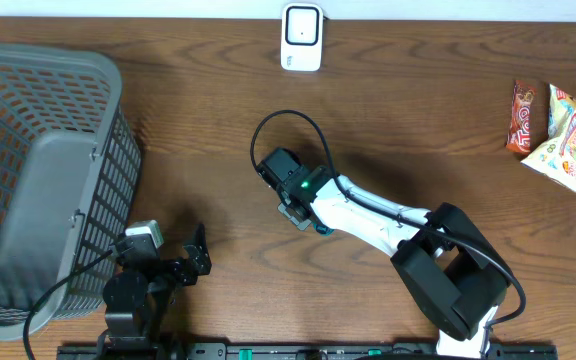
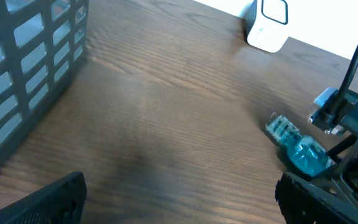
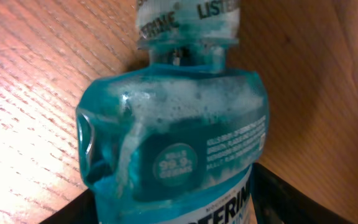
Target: Scan the item barcode
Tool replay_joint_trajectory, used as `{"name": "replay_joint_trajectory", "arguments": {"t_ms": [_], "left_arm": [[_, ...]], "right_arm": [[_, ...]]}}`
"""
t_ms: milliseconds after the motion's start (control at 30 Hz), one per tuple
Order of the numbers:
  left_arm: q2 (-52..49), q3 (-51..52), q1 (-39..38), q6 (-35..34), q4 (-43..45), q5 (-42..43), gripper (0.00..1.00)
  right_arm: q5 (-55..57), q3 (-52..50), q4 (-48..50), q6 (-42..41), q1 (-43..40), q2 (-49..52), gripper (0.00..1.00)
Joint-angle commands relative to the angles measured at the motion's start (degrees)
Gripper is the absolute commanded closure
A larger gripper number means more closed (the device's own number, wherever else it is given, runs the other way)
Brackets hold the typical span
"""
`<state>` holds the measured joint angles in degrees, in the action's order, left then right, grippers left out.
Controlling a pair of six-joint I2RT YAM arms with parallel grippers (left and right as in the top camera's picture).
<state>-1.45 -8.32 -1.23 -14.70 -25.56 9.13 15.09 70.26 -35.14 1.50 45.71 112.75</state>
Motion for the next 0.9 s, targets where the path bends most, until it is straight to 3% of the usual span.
{"name": "replay_joint_trajectory", "arguments": {"t_ms": [0,200,367,500,633,867], "left_arm": [[0.00,0.81,-0.13,0.72,-0.90,0.70,0.02],[0.00,0.81,-0.13,0.72,-0.90,0.70,0.02],[0.00,0.81,-0.13,0.72,-0.90,0.70,0.02],[0.00,0.81,-0.13,0.72,-0.90,0.70,0.02],[0.00,0.81,-0.13,0.72,-0.90,0.70,0.02],[0.00,0.81,-0.13,0.72,-0.90,0.70,0.02]], "right_arm": [[0.42,-4.04,-2.25,-1.22,-1.05,6.21,0.37],[-12.13,-0.96,-6.75,-1.66,-4.35,6.19,0.46],[-16.74,8.09,-16.50,-1.57,-6.88,6.10,0.46],[-20.22,14.69,-22.71,0.33,-8.87,6.08,0.53],[-25.27,17.25,-25.18,3.02,-10.43,6.08,0.59],[-25.99,17.35,-25.77,3.52,-11.63,6.08,0.59]]}}
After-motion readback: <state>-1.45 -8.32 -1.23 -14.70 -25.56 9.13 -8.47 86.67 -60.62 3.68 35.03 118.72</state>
